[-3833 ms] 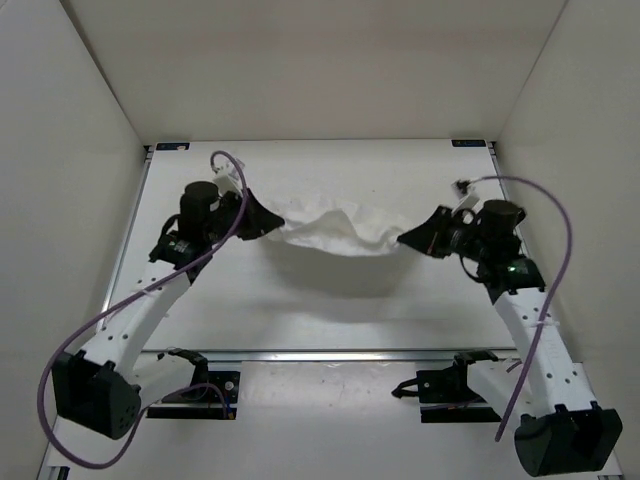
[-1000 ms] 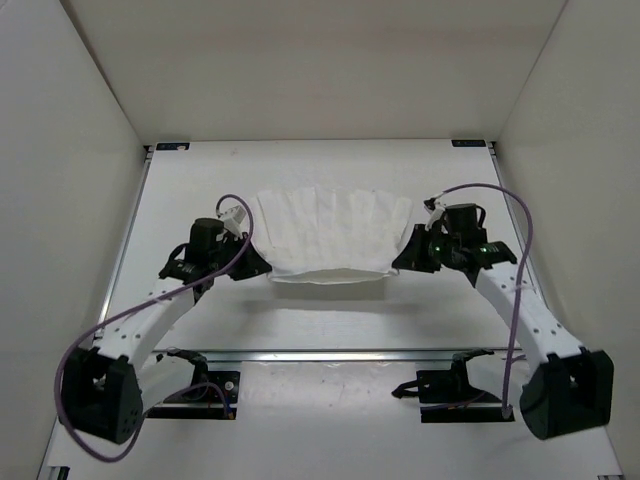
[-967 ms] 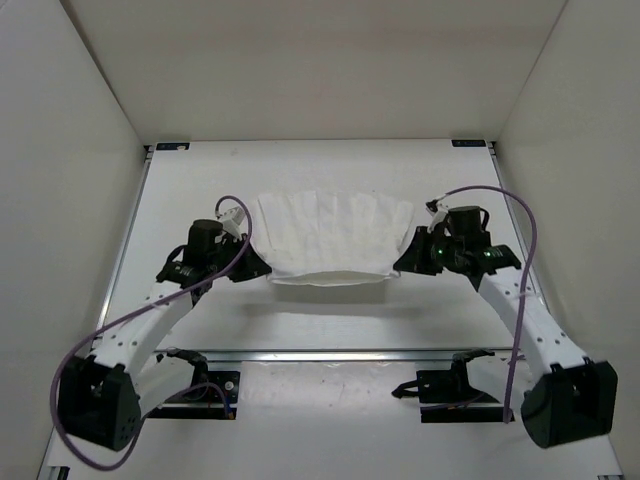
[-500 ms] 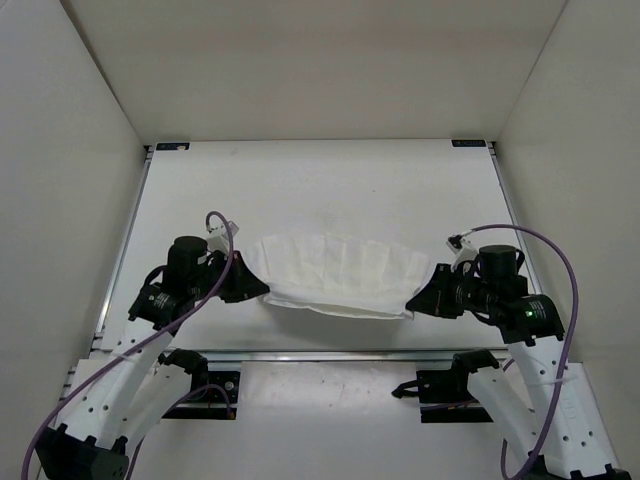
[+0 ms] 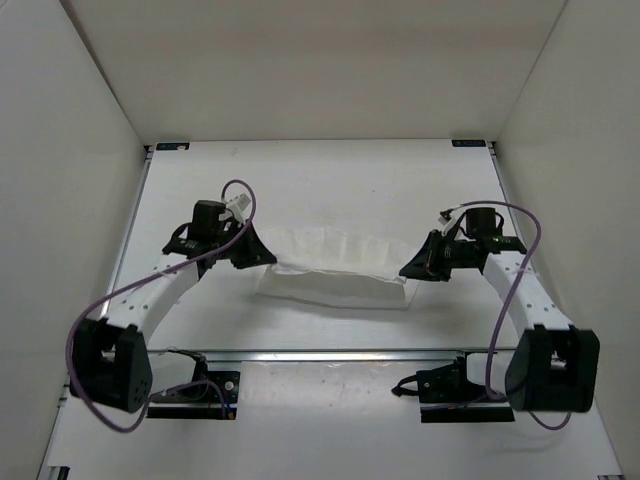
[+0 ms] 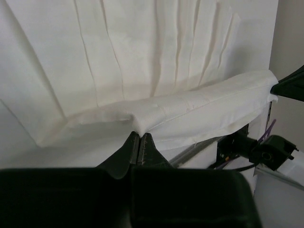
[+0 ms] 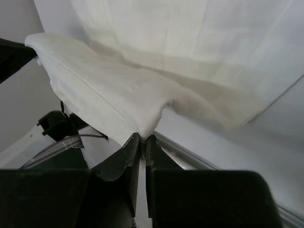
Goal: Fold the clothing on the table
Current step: Fold the skirt
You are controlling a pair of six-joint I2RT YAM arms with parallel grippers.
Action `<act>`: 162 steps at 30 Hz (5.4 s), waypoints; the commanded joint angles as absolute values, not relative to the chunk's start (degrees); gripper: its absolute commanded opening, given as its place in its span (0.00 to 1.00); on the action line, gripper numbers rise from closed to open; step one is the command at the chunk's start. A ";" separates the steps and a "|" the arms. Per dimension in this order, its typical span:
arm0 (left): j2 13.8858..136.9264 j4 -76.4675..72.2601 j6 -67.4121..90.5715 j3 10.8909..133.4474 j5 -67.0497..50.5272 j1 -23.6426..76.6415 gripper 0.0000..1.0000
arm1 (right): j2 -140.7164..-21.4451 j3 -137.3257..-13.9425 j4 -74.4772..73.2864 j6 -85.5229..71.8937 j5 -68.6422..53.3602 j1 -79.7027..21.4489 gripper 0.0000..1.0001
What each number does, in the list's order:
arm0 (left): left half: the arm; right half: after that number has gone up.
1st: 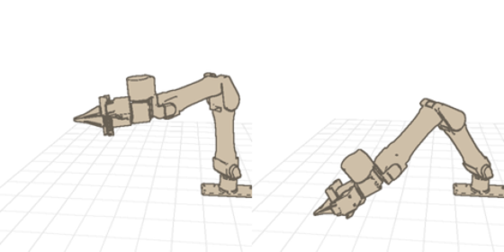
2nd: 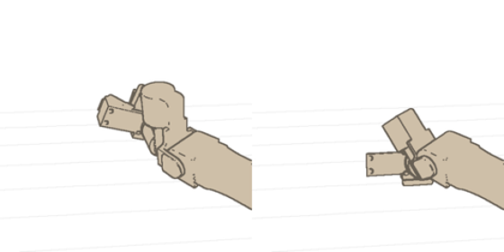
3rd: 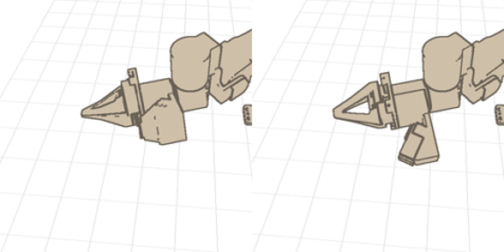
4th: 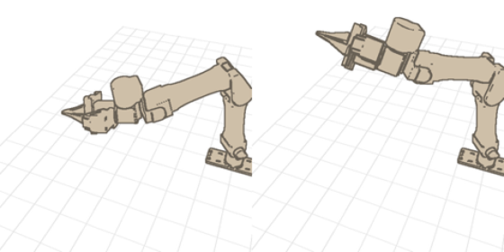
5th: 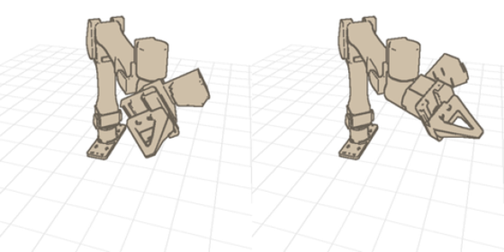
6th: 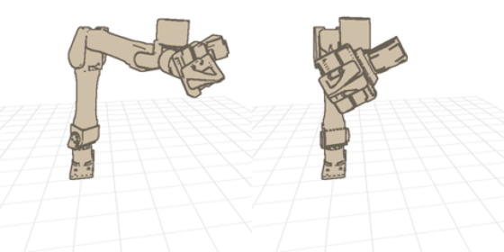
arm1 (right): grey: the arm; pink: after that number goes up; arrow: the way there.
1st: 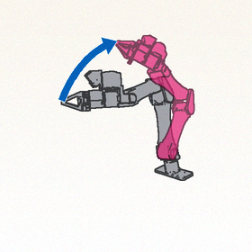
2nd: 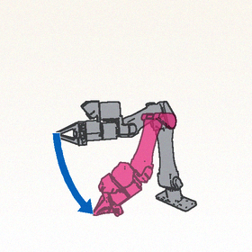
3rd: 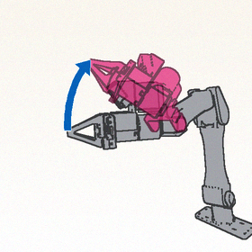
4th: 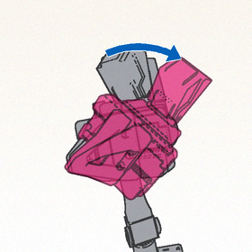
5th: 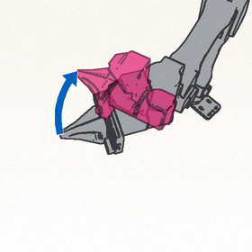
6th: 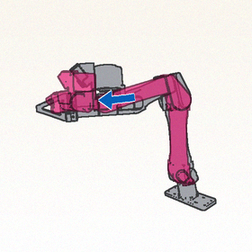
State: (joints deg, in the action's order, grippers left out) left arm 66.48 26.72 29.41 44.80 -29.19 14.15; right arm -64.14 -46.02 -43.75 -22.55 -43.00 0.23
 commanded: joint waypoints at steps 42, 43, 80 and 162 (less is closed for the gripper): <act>70.31 8.00 33.49 29.70 -20.48 12.83 0.76 | -69.69 -15.56 4.29 -42.01 -25.31 6.94 0.52; 70.14 7.91 33.40 29.27 -20.30 13.09 0.76 | -71.18 -15.38 4.83 -42.19 -25.75 6.77 0.42; 121.73 1.85 45.08 80.60 -30.32 26.45 0.00 | -99.40 -76.80 -26.28 -21.36 -16.45 0.80 0.00; 79.10 11.85 26.73 46.84 -30.85 11.60 0.99 | -96.59 -82.61 -28.65 -14.51 -11.10 -17.05 0.39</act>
